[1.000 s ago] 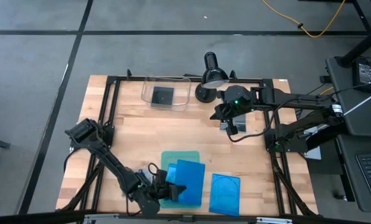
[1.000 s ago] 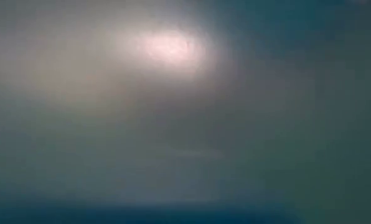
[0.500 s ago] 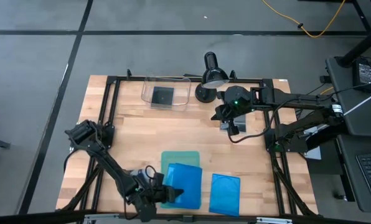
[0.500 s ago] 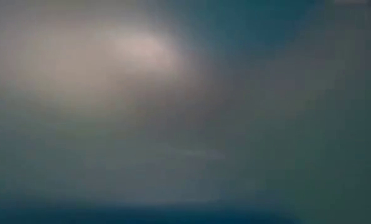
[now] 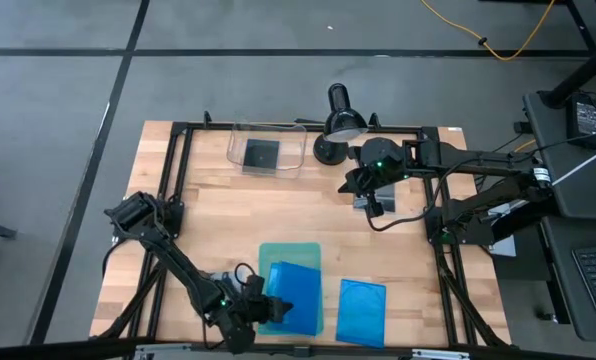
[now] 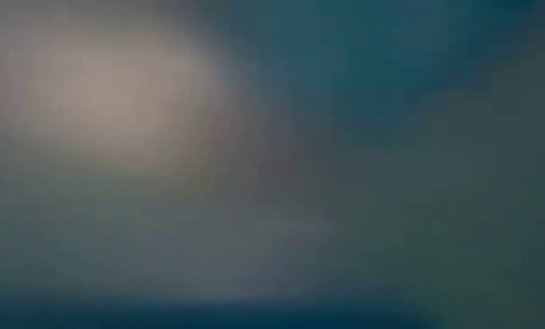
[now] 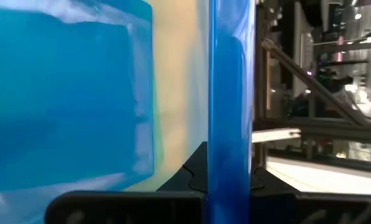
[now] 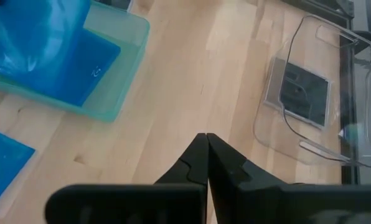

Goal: Pick & place jewel cases by type
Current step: Put the top blue CD case into the green bin

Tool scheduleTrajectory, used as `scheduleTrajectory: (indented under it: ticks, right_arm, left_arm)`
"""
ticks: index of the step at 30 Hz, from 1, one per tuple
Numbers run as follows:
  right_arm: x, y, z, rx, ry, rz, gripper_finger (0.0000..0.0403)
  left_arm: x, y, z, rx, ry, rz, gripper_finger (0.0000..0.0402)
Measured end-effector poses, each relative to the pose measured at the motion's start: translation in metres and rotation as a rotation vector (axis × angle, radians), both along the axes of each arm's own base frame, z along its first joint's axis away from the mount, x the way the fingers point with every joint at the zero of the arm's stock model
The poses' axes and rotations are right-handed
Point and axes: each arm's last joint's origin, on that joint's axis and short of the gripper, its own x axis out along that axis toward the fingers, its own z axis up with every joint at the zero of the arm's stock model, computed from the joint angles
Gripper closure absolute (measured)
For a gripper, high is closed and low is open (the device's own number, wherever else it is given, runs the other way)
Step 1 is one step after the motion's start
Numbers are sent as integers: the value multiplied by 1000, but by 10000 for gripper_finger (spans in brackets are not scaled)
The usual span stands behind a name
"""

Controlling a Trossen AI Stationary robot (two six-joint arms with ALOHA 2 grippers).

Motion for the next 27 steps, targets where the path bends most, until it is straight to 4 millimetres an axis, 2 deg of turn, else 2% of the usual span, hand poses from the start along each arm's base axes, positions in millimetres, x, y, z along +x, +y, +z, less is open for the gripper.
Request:
scheduleTrajectory:
  ticks: [9, 17, 21, 27]
  right_arm:
    - [0, 0, 0, 0, 1, 2, 397]
    - [0, 0, 0, 1, 4, 3, 397]
    - [0, 1, 0, 18, 2, 24, 397]
    - [0, 1, 0, 20, -1, 45, 397]
  left_arm:
    - [10, 15, -6, -5, 106, -40, 390]
    - [13, 17, -7, -37, 150, -97, 368]
    - [13, 17, -7, -48, 165, -125, 347]
    - [13, 16, -8, -75, 186, -160, 295]
